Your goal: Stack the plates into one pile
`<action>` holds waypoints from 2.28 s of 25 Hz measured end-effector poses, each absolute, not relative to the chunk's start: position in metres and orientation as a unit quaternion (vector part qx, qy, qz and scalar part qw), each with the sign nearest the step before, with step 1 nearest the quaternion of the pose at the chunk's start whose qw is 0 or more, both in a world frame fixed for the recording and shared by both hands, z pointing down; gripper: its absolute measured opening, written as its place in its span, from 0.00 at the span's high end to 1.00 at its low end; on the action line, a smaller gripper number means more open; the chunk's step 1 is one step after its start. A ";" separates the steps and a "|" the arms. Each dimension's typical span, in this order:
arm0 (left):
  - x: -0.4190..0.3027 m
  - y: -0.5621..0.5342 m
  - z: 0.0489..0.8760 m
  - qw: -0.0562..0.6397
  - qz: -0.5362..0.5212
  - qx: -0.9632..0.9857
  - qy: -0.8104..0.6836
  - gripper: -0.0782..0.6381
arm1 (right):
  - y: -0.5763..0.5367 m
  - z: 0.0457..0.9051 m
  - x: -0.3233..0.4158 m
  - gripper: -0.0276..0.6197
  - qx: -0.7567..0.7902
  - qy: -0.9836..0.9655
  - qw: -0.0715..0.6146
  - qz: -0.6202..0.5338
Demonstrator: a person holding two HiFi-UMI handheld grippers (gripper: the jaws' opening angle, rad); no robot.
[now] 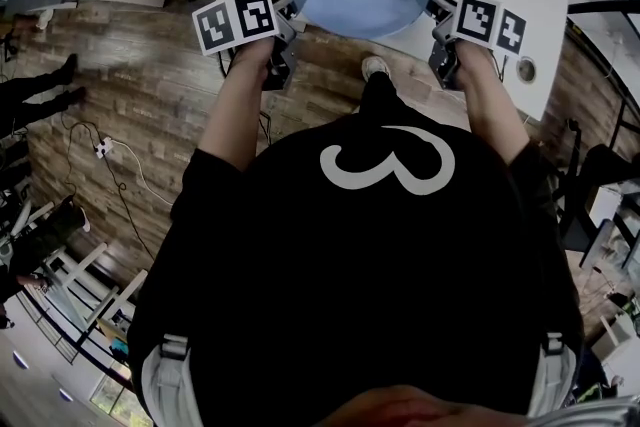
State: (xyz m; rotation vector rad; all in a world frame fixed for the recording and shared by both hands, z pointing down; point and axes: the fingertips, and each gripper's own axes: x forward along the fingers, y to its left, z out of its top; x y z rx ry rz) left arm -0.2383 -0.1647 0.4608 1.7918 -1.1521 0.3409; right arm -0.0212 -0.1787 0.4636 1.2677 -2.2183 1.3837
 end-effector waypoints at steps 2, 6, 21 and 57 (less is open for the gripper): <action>-0.238 -0.165 0.463 0.473 0.142 0.729 -0.474 0.79 | -0.179 0.467 -0.021 0.83 0.431 -0.757 0.123 0.475; -0.239 -0.167 0.470 0.477 0.146 0.723 -0.478 0.79 | -0.181 0.474 -0.022 0.83 0.427 -0.756 0.132 0.478; -0.240 -0.175 0.481 0.482 0.137 0.714 -0.489 0.79 | -0.187 0.490 -0.025 0.83 0.416 -0.757 0.149 0.481; -0.248 -0.178 0.475 0.396 0.164 0.753 -0.500 0.62 | -0.161 0.466 -0.031 0.74 0.402 -0.787 0.147 0.444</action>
